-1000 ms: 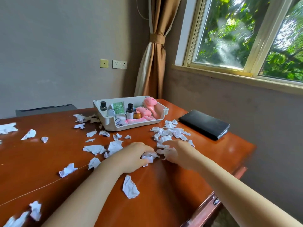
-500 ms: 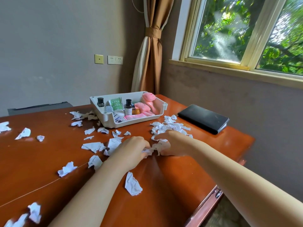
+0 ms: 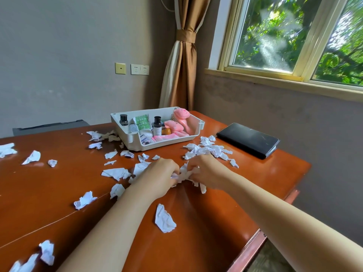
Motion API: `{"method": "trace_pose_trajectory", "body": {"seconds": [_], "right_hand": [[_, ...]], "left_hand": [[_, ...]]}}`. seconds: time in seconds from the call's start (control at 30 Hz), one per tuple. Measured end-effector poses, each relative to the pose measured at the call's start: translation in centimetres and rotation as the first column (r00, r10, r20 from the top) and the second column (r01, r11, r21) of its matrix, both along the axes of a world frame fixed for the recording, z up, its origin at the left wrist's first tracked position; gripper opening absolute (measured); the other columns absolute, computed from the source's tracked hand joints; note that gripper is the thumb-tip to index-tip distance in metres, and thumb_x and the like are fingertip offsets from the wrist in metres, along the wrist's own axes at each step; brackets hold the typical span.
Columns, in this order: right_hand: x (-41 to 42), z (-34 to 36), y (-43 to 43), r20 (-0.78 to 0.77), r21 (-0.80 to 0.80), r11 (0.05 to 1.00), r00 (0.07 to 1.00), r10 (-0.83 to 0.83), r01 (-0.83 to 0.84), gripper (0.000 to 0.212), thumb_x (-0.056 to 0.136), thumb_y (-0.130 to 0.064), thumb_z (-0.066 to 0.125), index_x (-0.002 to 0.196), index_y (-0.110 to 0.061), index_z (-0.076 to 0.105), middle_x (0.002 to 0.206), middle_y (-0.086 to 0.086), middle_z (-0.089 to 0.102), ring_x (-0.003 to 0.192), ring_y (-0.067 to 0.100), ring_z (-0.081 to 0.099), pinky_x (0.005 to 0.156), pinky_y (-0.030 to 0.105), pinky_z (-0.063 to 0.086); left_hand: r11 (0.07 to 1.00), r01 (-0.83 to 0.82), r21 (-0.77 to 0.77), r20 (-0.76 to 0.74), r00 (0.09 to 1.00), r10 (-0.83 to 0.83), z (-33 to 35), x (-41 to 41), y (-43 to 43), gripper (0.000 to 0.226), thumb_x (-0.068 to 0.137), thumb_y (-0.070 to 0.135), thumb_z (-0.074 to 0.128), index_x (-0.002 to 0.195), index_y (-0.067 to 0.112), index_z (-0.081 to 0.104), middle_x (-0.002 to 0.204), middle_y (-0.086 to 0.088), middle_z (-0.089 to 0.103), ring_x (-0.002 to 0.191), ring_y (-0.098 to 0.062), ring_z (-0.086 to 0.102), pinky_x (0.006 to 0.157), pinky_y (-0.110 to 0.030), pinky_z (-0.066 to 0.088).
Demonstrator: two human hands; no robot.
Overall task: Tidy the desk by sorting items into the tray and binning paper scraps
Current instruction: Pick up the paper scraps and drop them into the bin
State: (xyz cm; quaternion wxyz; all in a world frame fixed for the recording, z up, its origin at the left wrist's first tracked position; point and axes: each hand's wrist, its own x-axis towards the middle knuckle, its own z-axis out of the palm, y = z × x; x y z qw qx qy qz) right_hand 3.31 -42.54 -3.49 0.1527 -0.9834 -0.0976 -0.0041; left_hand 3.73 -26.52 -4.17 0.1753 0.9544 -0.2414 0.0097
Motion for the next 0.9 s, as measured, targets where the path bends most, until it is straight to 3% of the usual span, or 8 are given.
{"method": "trace_pose_trajectory", "body": {"seconds": [0.13,0.3,0.37,0.57,0.8,0.9], "right_hand": [[0.0,0.0,-0.2,0.038,0.033,0.999,0.999,-0.013,0.012,0.013,0.085,-0.01,0.062,0.097,-0.009,0.067,0.087,0.004,0.058,0.075,0.018,0.052,0.054,0.02,0.038],[-0.4,1.3,-0.8,0.146,0.085,0.996,0.989,-0.04,0.028,0.011,0.086,-0.009,0.06,0.094,-0.007,0.068,0.089,0.003,0.063,0.078,0.016,0.053,0.055,0.012,0.035],[-0.9,2.3,-1.3,0.18,0.085,0.996,0.983,-0.044,0.029,0.012,0.086,-0.011,0.062,0.096,-0.007,0.068,0.086,0.0,0.06,0.077,0.014,0.051,0.052,0.008,0.032],[-3.3,6.0,-3.5,0.258,0.154,0.987,0.962,-0.085,0.046,0.015,0.082,-0.01,0.066,0.096,-0.01,0.07,0.084,-0.004,0.058,0.074,0.013,0.053,0.051,0.008,0.034],[-8.5,8.1,-8.1,0.276,0.192,0.977,0.95,-0.143,0.091,0.012,0.08,-0.012,0.07,0.091,-0.013,0.07,0.07,-0.01,0.057,0.06,0.003,0.051,0.046,0.003,0.038],[-10.9,8.1,-10.7,0.26,0.202,0.97,0.947,-0.187,0.136,0.009,0.079,-0.013,0.07,0.088,-0.014,0.07,0.071,-0.007,0.06,0.063,0.01,0.053,0.049,0.008,0.037]], "left_hand": [[0.999,-0.035,0.032,-0.014,0.999,0.035,0.7,0.1,0.3,0.014,0.093,0.019,0.056,0.1,0.014,0.068,0.099,-0.01,0.065,0.09,-0.027,0.063,0.065,-0.029,0.044],[0.997,-0.048,-0.062,0.043,0.998,0.051,1.2,0.0,1.4,0.01,0.09,0.025,0.061,0.093,0.017,0.066,0.097,-0.005,0.063,0.085,-0.022,0.061,0.065,-0.031,0.047],[0.993,-0.043,-0.11,0.047,0.998,0.048,2.1,-0.3,1.3,0.012,0.089,0.026,0.062,0.093,0.016,0.068,0.096,-0.006,0.064,0.088,-0.022,0.061,0.072,-0.034,0.051],[0.973,-0.002,-0.233,0.113,0.993,0.029,4.9,-3.4,-0.9,0.024,0.088,0.032,0.063,0.11,0.023,0.067,0.106,0.001,0.065,0.094,-0.016,0.059,0.078,-0.029,0.049],[0.937,0.121,-0.328,0.095,0.991,-0.095,6.0,-7.9,-5.4,0.012,0.085,0.031,0.066,0.091,0.022,0.071,0.089,0.004,0.065,0.083,-0.012,0.058,0.071,-0.03,0.047],[0.936,0.184,-0.3,0.064,0.983,-0.173,5.5,-9.3,-8.1,0.01,0.084,0.031,0.067,0.084,0.022,0.071,0.085,0.004,0.064,0.079,-0.011,0.057,0.069,-0.029,0.045]]}}
